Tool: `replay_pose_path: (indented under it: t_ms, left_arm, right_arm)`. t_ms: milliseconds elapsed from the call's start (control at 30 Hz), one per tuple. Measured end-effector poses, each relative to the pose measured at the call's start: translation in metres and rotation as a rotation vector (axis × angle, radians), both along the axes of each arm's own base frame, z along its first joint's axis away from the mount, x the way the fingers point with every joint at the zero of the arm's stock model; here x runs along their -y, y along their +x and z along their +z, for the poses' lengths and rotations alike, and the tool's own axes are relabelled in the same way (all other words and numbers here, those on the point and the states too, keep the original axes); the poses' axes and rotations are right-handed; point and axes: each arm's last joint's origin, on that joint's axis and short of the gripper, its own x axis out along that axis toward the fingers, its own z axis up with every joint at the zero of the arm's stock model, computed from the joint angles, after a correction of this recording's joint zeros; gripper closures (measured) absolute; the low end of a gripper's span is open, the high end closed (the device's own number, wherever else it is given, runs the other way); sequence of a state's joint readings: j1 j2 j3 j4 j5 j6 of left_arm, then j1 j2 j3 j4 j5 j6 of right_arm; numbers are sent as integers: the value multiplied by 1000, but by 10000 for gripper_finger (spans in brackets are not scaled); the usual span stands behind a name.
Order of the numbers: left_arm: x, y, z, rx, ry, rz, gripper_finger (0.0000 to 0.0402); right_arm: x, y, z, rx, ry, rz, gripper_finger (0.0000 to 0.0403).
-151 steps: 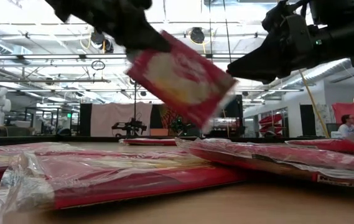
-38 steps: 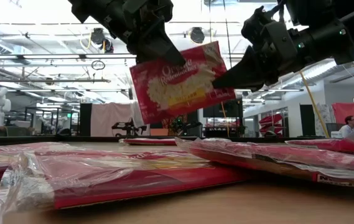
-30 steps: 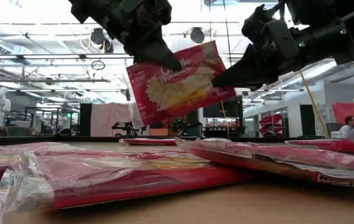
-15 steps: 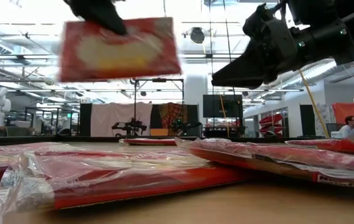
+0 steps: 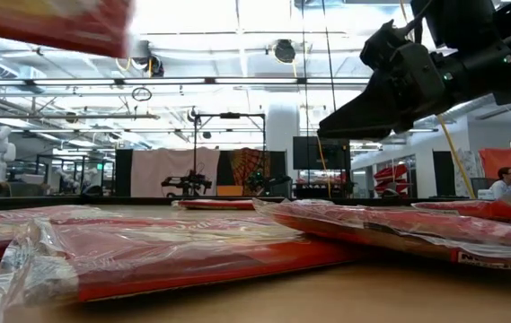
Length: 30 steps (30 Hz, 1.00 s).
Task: Sort popcorn bags into baskets
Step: Put the red popcorn bag into the orange bin
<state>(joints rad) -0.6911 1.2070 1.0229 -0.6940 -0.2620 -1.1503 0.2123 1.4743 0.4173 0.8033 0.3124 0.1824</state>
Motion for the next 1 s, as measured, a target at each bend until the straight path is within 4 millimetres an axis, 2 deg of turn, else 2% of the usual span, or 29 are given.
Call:
replay_pose_path:
  t_ms: [167,333,600,1000]
  left_arm:
    - [23,-24,-2,-37,-53,10,371]
    - [40,-45,-3,-106,-98,-121,370]
    - [49,-74,-11,-245,-37,-211,368]
    - [77,-79,-37,-373,-8,-306,367]
  right_arm:
    - [0,0,1,7,-10,6,226]
    - [-1,0,1,7,-8,10,227]
    - [-7,-1,2,24,28,23,227]
    - [-13,-2,2,23,21,49,227]
